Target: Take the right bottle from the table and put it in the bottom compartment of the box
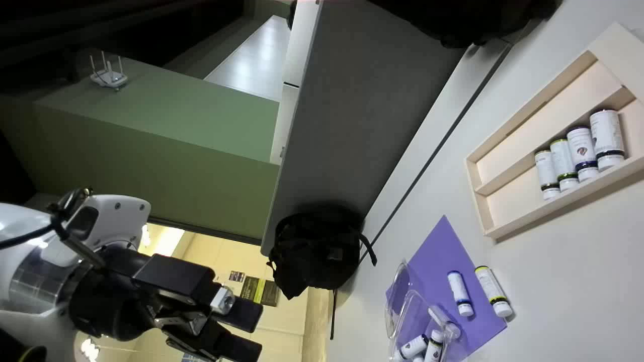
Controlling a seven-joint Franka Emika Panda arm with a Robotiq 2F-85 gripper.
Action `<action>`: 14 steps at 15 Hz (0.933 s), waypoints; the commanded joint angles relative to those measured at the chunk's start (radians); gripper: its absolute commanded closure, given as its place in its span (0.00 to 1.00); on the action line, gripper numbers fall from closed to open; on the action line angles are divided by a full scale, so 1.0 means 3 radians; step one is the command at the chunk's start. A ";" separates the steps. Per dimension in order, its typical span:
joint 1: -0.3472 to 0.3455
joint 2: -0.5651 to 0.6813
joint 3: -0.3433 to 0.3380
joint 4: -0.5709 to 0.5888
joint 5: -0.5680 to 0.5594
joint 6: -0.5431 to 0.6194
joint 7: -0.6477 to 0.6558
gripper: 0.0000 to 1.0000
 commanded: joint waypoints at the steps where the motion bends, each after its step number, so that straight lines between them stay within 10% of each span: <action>1: 0.0048 -0.0001 -0.0041 0.0005 -0.0020 -0.0009 0.0022 0.00; 8: 0.0048 -0.0001 -0.0041 0.0005 -0.0020 -0.0009 0.0022 0.00; 14: -0.0054 0.0931 -0.0163 0.0198 -0.0065 0.1019 0.0152 0.00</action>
